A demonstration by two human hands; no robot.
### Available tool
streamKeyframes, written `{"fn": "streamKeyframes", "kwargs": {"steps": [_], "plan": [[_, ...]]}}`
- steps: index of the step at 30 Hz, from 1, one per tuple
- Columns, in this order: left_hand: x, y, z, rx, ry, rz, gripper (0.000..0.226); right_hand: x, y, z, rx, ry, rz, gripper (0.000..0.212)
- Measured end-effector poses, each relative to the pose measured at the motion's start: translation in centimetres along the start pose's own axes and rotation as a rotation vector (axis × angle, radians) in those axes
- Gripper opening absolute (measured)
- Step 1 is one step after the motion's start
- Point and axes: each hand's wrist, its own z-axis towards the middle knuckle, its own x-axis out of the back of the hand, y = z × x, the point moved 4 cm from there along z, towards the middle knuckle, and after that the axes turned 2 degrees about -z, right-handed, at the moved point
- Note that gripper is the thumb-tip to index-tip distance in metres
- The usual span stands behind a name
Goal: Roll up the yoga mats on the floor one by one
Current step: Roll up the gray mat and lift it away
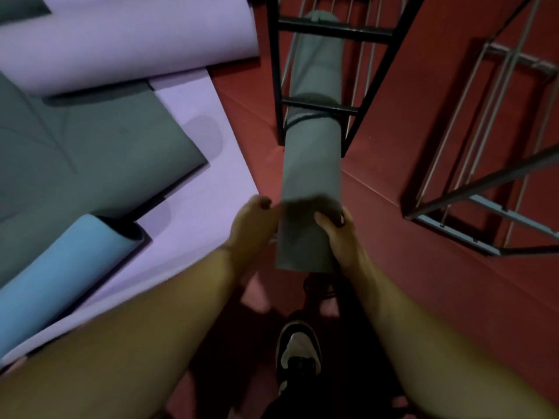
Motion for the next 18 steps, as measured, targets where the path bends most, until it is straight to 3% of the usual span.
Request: {"fn": "streamKeyframes", "kwargs": {"steps": [2,6,8,11,14,18], "plan": [[1.1,4.3,2.7,-0.082,0.053,-0.202,0.049,0.7,-0.2,0.0,-0.006,-0.014,-0.021,0.041],[1.4,13.2,7.3,-0.276,0.074,-0.212,0.084,1.4,0.2,0.2,-0.033,-0.007,-0.028,0.052],[1.1,15.9,9.2,-0.314,0.098,-0.294,0.08,1.4,0.3,0.3,-0.03,0.009,-0.025,0.058],[1.8,17.5,11.4,-0.276,0.169,-0.319,0.058,1.2,0.2,0.0,-0.004,0.018,-0.043,0.063],[2.5,18.3,12.8,-0.339,0.254,0.007,0.032,1.4,0.3,0.0,0.014,0.033,-0.047,0.063],[1.7,18.0,10.4,-0.499,0.264,0.313,0.029,2.2,-0.1,-0.3,0.016,0.058,-0.086,0.056]]}}
